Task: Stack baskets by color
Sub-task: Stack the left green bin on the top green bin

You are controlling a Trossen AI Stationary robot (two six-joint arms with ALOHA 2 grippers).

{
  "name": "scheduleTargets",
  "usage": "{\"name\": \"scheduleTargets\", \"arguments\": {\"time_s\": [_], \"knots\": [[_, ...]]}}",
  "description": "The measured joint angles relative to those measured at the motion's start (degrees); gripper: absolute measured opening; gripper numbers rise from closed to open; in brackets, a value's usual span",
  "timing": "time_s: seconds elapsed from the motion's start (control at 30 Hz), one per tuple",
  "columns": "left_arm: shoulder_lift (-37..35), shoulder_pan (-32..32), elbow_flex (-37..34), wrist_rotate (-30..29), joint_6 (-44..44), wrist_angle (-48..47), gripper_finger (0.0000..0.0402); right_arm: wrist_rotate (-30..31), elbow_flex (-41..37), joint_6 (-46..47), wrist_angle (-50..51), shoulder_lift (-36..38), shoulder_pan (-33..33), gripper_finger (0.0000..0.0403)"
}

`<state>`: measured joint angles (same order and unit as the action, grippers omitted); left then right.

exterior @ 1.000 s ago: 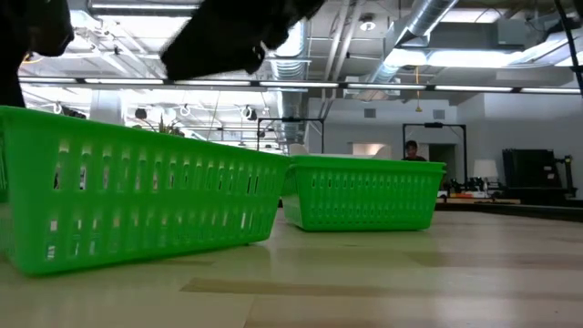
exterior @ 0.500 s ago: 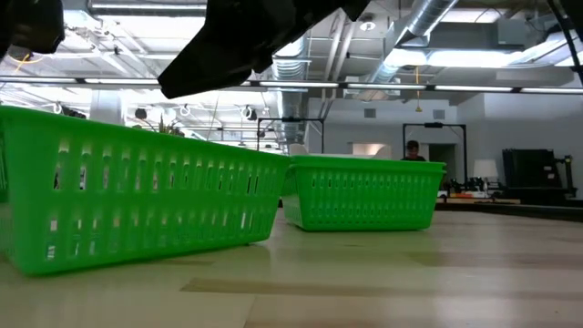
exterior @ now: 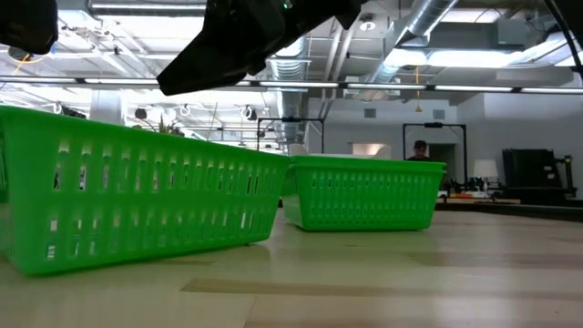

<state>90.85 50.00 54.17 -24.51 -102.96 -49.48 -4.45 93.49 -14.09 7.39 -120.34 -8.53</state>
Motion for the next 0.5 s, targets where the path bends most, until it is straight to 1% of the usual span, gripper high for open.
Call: {"name": "scheduleTargets", "arguments": {"time_s": [0.1,0.17,0.27,0.37,0.5], "knots": [[0.0,0.0,0.0,0.0,0.0,0.5,0.0224,-0.6,0.1,-0.1,-0.9,-0.8,0.4,0.0219],[0.0,0.0,0.0,0.0,0.0,0.7,0.0224,-1.0,-0.1,-0.1,0.3,-1.0,0.5,0.0219],[0.1,0.0,0.0,0.1,0.0,0.9,0.0224,-1.8,0.2,-0.1,-1.2,-1.8,0.8,0.0219],[0.1,0.0,0.0,0.2,0.2,0.9,0.0224,-1.8,-0.2,-0.1,0.4,-2.5,0.8,0.0219],[0.1,0.0,0.0,0.0,0.2,1.0,0.0224,-1.8,0.1,0.1,-0.8,-3.3,0.8,0.0219]]}}
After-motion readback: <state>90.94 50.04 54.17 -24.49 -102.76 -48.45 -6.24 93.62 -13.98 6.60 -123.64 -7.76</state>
